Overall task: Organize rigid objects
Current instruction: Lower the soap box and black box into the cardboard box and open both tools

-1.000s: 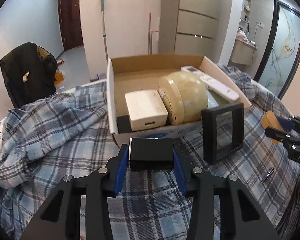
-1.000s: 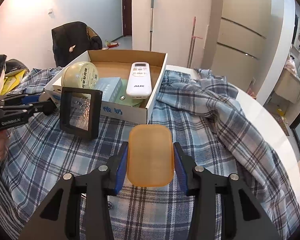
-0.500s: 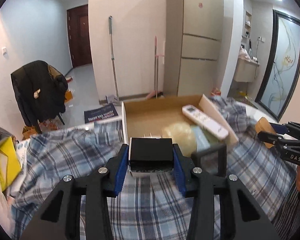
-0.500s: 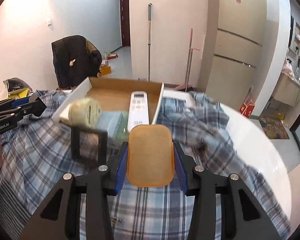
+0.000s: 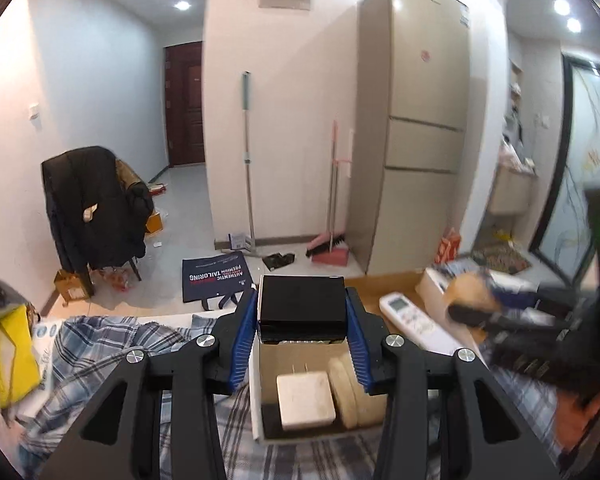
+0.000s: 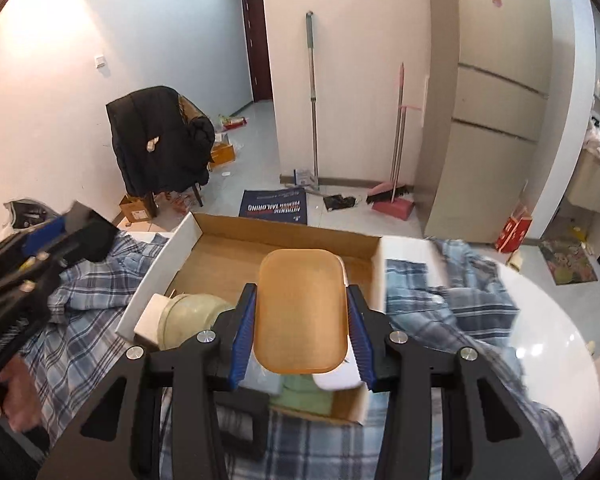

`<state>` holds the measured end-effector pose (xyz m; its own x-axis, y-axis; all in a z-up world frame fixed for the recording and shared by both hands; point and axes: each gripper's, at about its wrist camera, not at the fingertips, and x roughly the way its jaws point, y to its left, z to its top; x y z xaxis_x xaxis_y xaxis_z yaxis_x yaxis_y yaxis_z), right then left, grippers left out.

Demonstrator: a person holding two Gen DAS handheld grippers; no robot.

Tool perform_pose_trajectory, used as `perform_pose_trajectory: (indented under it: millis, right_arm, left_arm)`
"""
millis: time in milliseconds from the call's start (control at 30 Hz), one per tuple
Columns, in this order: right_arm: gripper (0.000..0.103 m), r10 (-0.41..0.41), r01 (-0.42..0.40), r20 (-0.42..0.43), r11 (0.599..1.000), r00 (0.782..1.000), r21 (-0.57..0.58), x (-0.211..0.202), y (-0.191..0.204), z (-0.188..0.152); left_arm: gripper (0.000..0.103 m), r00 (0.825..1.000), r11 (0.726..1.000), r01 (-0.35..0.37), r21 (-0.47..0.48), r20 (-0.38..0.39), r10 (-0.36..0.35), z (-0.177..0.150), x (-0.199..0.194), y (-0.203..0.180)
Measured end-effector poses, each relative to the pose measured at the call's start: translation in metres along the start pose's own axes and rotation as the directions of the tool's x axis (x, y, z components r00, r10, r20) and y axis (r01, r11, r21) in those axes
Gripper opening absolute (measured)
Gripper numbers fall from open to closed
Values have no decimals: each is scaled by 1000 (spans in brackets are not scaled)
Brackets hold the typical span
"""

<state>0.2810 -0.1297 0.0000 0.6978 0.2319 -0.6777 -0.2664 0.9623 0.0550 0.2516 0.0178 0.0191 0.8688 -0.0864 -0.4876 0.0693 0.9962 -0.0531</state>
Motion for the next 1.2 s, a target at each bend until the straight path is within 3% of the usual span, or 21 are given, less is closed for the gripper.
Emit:
perform_pose_trajectory:
  millis: [233,600,733,833,1000,1200]
  right_arm:
    - [42,37,-37,-102,999,994,9,42,9,-19]
    - [42,68,-69,-138,998,988,-4,60,12,-30]
    - [53,60,-62,-138,998,989,-6,61,13,-32]
    - [54,71,-69,-110,997,991,29,55,3,-28]
    - [54,49,-43,-61,994,997,97,42,-17,-20]
    - [54,27,-20,-57,992,998,121,41,-29,-17]
  left_arm:
    - [44,1000,1000,4,-25,-29,-5,-20,24,14]
    - [44,996,999,22,-48,-87,-26,-31,42,19]
    - [44,993,998,12,-59,-114,-18,-31,44,18]
    - [44,990,997,19,-71,-137,-29,-25,45,17]
    - [44,972,1000,3,-17,-235,-7,-13,68,11]
    - [44,922,997,-7,-80,-387,-24,-19,115,27]
